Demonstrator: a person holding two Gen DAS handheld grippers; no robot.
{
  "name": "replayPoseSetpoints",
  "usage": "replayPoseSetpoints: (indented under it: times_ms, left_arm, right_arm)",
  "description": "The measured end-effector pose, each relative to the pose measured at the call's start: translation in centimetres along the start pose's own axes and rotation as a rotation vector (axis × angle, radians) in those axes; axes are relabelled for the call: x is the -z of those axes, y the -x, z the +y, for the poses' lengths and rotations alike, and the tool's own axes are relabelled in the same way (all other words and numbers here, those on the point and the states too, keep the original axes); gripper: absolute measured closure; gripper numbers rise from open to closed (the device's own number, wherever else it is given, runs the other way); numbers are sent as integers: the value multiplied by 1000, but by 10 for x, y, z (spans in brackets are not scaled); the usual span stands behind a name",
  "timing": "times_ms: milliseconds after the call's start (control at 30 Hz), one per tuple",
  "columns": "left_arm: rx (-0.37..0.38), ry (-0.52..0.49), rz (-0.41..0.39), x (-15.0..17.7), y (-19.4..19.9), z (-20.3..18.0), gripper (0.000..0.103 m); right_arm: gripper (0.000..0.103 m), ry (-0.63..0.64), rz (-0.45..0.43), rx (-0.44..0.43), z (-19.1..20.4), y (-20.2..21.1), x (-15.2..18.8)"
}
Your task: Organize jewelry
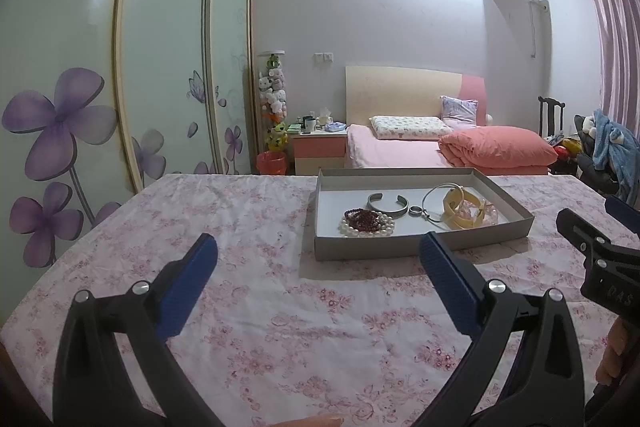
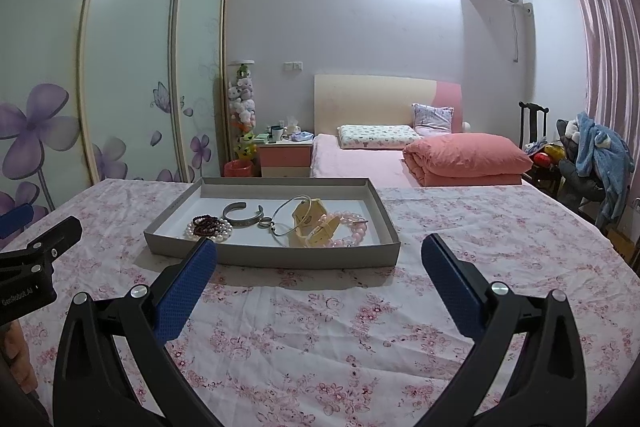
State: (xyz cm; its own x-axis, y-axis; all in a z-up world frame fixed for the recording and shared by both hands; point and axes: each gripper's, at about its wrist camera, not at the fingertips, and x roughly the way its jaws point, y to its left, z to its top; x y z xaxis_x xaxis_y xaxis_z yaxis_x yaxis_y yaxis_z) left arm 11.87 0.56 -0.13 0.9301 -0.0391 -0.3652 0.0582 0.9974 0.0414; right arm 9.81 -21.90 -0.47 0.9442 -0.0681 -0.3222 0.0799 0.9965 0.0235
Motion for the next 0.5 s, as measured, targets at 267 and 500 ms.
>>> replayPoseSetpoints:
  times_ms: [267, 500]
  left_arm:
    - [-2, 1, 3, 1, -1, 0, 4]
    - [-4, 2, 6, 2, -2, 1, 4]
  right_arm:
    - [2, 1, 0, 0, 0, 0, 0]
    - [2, -1, 1, 1, 0, 0, 0]
